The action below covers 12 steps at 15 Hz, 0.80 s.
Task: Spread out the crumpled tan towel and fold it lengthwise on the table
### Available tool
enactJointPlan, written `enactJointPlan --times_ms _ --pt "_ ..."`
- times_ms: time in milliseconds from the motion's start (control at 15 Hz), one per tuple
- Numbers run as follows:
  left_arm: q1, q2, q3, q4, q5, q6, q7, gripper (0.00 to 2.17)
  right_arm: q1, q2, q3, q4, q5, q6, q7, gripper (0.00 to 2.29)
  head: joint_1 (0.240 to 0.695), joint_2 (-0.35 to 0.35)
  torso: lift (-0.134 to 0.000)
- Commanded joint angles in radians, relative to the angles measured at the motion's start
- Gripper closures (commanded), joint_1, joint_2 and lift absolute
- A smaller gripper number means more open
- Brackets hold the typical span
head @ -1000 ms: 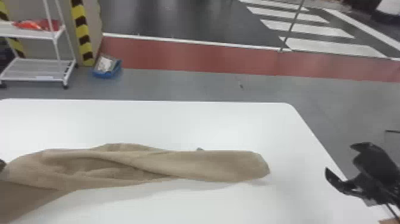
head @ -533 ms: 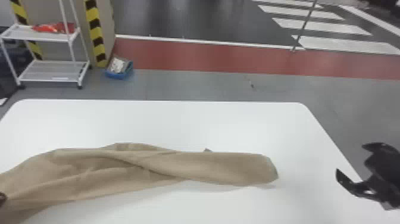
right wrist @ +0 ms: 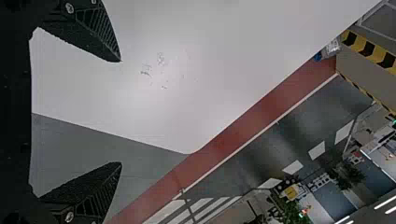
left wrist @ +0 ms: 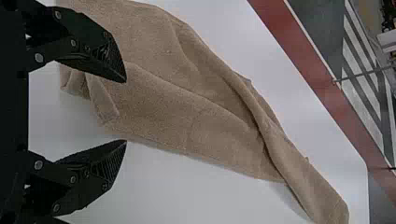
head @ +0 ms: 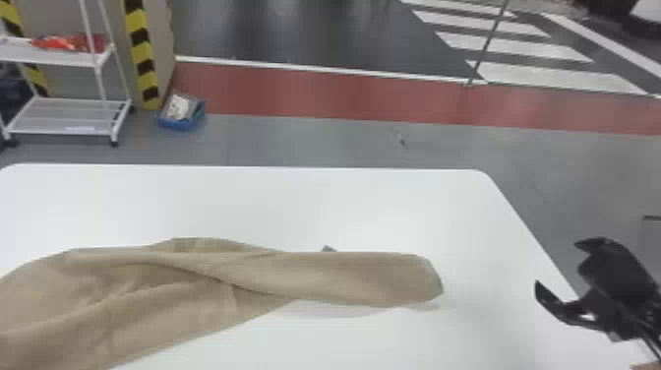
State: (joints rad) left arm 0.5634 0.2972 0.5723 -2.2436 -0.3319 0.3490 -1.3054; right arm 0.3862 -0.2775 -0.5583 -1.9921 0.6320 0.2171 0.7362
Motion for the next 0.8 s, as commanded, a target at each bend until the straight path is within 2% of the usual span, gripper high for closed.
enactJointPlan --times_ms 0,67,267,400,733 --pt "0.038 -0.007 -0.02 -0.045 -0.012 -0.009 -0.002 0.28 0.0 -0.005 0.0 0.009 -0.003 0.0 0.0 0.1 0.695 -0.227 -0.124" --pt "0.053 -0.007 -0.048 -0.06 -0.032 -0.015 0.0 0.34 0.0 -0.006 0.0 0.013 -0.003 0.0 0.0 0.1 0.695 -0.234 -0.124" --pt "0.079 0.003 -0.137 -0.097 -0.115 -0.058 0.021 0.36 -0.003 -0.005 0.005 0.026 -0.002 0.0 -0.001 0.1 0.695 -0.289 -0.124" --pt "0.099 0.023 -0.235 -0.131 -0.259 -0.055 0.083 0.36 -0.004 -0.006 0.008 0.036 0.0 0.0 -0.003 0.1 0.695 -0.314 -0.124" --pt "0.112 0.068 -0.341 -0.169 -0.493 -0.034 0.186 0.36 0.008 -0.005 0.005 0.044 -0.002 0.0 -0.009 0.1 0.695 -0.35 -0.124"
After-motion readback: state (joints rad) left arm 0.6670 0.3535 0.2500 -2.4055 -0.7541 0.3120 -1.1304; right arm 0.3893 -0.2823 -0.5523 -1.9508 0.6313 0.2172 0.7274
